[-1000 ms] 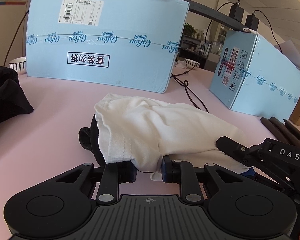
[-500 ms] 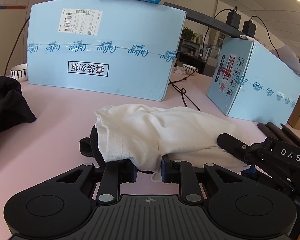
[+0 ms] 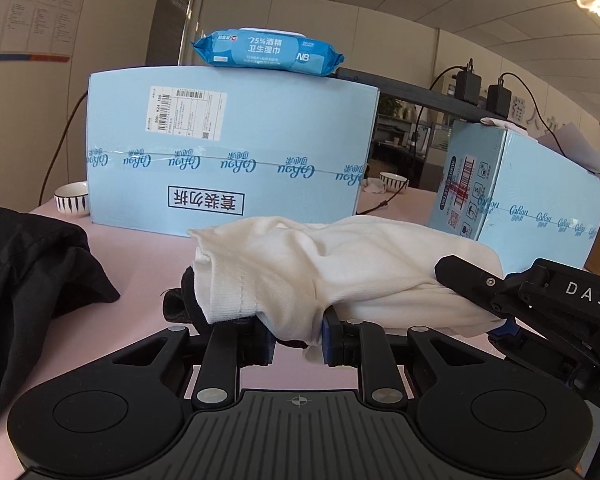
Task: Fold clothes
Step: 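Pinch the shirt hem with the left gripper while the right gripper holds the shirt, then lift the folded white shirt bundle with both grippers and carry it aside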
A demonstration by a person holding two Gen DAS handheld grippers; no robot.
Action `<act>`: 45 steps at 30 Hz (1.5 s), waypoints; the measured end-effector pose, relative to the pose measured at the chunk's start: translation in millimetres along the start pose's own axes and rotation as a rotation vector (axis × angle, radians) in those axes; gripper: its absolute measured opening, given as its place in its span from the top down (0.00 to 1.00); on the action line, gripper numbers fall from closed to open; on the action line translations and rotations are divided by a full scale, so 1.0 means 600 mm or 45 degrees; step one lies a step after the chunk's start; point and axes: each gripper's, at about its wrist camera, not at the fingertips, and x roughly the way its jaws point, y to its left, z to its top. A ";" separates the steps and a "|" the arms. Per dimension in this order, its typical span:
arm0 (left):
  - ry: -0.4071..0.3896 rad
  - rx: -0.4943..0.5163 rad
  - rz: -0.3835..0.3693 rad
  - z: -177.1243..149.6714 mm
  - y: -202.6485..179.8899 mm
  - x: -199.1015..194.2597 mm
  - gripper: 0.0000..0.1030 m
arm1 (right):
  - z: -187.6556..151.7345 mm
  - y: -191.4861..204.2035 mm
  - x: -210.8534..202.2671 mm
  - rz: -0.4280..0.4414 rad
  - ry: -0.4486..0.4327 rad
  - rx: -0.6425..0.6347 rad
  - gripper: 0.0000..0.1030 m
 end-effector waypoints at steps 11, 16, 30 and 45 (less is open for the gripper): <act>-0.083 -0.035 0.229 0.038 0.076 -0.063 0.81 | -0.024 0.091 0.066 0.200 0.125 -0.048 0.80; -0.144 -0.069 0.365 0.051 0.134 -0.102 0.81 | -0.055 0.151 0.116 0.330 0.219 -0.069 0.80; -0.089 -0.221 0.695 0.015 0.328 -0.142 0.80 | -0.230 0.273 0.257 0.510 0.538 -0.199 0.80; 0.110 -0.365 0.653 -0.056 0.385 -0.103 0.74 | -0.304 0.237 0.277 0.243 0.749 -0.221 0.65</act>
